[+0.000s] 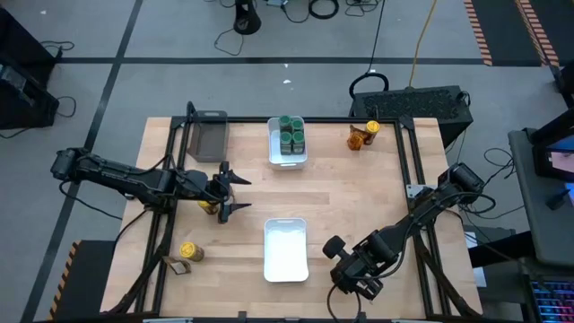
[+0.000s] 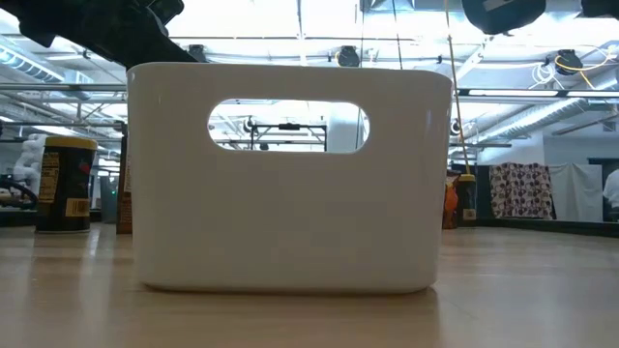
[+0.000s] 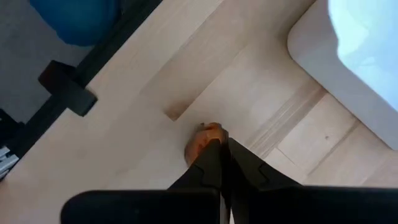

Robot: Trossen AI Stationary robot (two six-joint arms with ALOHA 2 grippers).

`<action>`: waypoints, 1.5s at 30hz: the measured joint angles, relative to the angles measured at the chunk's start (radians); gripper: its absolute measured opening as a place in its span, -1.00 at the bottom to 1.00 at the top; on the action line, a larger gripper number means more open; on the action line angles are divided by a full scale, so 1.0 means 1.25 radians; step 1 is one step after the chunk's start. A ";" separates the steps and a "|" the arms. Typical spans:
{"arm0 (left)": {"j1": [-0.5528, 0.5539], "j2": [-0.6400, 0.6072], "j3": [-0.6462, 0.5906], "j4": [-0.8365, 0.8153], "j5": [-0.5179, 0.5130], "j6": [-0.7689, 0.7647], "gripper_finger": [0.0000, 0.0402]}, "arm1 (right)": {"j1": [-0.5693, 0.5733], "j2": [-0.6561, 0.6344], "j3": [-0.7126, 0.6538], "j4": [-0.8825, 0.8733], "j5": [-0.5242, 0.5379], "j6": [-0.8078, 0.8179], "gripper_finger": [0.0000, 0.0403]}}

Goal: Sort spices by type
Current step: Put the bottom right brown spice pack into the bottom white bin

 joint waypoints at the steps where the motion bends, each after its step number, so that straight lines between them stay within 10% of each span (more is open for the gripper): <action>1: 0.000 0.000 0.000 0.000 0.000 0.000 0.61 | 0.000 0.000 0.000 -0.001 0.000 0.000 -1.00; 24: 0.000 0.000 0.000 -0.001 0.000 0.000 0.61 | 0.000 0.000 0.000 -0.016 0.006 0.096 -0.98; 45: 0.000 0.000 0.000 -0.001 0.000 0.000 0.61 | 0.001 0.000 -0.004 -0.074 0.031 0.078 -0.38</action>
